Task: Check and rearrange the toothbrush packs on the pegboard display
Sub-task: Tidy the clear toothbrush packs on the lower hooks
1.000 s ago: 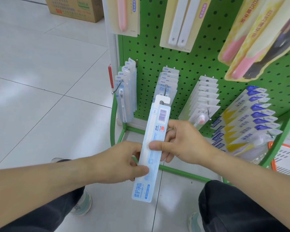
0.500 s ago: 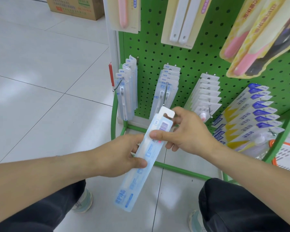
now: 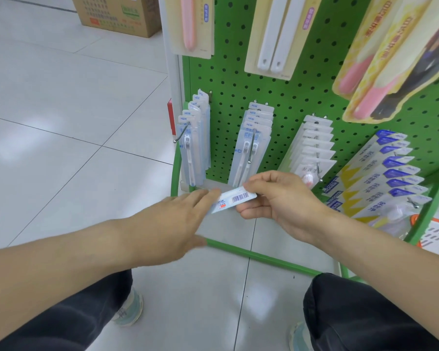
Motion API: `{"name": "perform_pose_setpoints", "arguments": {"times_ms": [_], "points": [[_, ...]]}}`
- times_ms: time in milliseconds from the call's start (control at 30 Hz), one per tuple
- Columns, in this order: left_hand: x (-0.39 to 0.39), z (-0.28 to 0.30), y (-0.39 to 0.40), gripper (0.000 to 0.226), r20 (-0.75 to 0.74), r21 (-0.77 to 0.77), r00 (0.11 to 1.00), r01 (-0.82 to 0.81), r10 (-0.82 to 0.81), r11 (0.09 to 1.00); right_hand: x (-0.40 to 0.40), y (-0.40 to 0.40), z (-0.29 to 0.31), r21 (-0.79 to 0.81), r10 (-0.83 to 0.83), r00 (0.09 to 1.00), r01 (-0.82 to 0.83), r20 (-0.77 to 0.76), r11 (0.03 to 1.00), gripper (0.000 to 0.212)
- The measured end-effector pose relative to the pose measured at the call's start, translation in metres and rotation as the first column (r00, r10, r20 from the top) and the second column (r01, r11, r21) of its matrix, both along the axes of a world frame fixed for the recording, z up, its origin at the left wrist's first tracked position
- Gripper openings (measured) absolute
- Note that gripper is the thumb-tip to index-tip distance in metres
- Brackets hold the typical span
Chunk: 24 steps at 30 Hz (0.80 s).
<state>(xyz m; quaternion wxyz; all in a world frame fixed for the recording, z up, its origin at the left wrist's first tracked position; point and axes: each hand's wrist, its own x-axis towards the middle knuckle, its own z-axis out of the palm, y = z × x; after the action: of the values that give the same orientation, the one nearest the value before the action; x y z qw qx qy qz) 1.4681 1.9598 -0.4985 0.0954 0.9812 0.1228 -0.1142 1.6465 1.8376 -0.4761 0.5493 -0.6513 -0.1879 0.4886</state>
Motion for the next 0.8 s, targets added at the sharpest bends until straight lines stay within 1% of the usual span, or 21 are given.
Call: {"name": "perform_pose_setpoints", "arguments": {"times_ms": [33,100,167,200,233,267,367,400,467,500,533,600,633,733,800], "points": [[0.002,-0.002,0.004,0.075,0.026,0.032,0.999,-0.022,0.021,0.999,-0.002,0.002,0.000,0.005,-0.007,0.999,0.008,-0.041,1.000,0.006],[0.006,0.000,0.012,0.054,0.057,0.044,0.993,-0.103,0.100,0.994,-0.006,0.006,0.000,0.049,-0.019,0.994,0.025,-0.106,0.998,0.014],[0.008,0.008,0.024,0.026,0.072,-0.041,0.978,-0.192,0.195,0.981,-0.010,0.009,-0.001,0.115,0.007,0.991,0.009,-0.136,0.993,0.035],[0.007,0.011,0.033,0.022,0.092,-0.106,0.965,-0.236,0.245,0.966,-0.012,0.011,-0.001,0.137,0.027,0.992,-0.010,-0.119,0.990,0.042],[0.005,0.011,0.042,0.030,0.097,-0.166,0.952,-0.273,0.291,0.948,-0.014,0.014,-0.004,0.155,0.046,0.996,-0.033,-0.079,0.987,0.044],[0.003,0.011,0.051,0.037,0.103,-0.214,0.942,-0.293,0.320,0.932,-0.016,0.016,-0.007,0.174,0.062,0.998,-0.058,-0.018,0.983,0.039],[-0.004,0.005,0.066,0.040,0.095,-0.349,0.913,-0.343,0.397,0.872,-0.026,0.028,-0.018,0.210,0.034,0.983,-0.072,0.179,0.975,0.016],[-0.005,0.004,0.066,0.036,0.104,-0.394,0.909,-0.335,0.404,0.856,-0.030,0.033,-0.020,0.217,0.016,0.975,-0.066,0.224,0.974,0.010],[-0.004,0.004,0.062,0.014,0.149,-0.564,0.888,-0.284,0.434,0.775,-0.039,0.044,-0.022,0.236,-0.018,0.955,-0.054,0.294,0.970,0.004],[-0.004,0.006,0.059,0.013,0.175,-0.640,0.875,-0.247,0.452,0.727,-0.043,0.050,-0.021,0.249,-0.041,0.940,-0.048,0.340,0.967,0.006],[-0.002,0.008,0.056,0.023,0.203,-0.691,0.859,-0.214,0.470,0.690,-0.045,0.056,-0.021,0.264,-0.067,0.917,-0.043,0.394,0.963,0.009],[0.000,0.010,0.052,0.033,0.234,-0.734,0.841,-0.176,0.487,0.656,-0.047,0.068,-0.019,0.295,-0.118,0.868,-0.034,0.483,0.955,0.013],[0.001,0.011,0.051,0.035,0.243,-0.748,0.830,-0.170,0.503,0.642,-0.047,0.073,-0.017,0.309,-0.142,0.855,-0.023,0.499,0.951,0.013],[-0.001,0.014,0.054,0.039,0.240,-0.827,0.768,-0.158,0.593,0.540,-0.047,0.085,-0.014,0.330,-0.207,0.831,0.030,0.517,0.943,0.016],[-0.002,0.015,0.058,0.034,0.243,-0.860,0.726,-0.145,0.643,0.489,-0.048,0.090,-0.011,0.335,-0.231,0.816,0.049,0.530,0.941,0.026]]}}
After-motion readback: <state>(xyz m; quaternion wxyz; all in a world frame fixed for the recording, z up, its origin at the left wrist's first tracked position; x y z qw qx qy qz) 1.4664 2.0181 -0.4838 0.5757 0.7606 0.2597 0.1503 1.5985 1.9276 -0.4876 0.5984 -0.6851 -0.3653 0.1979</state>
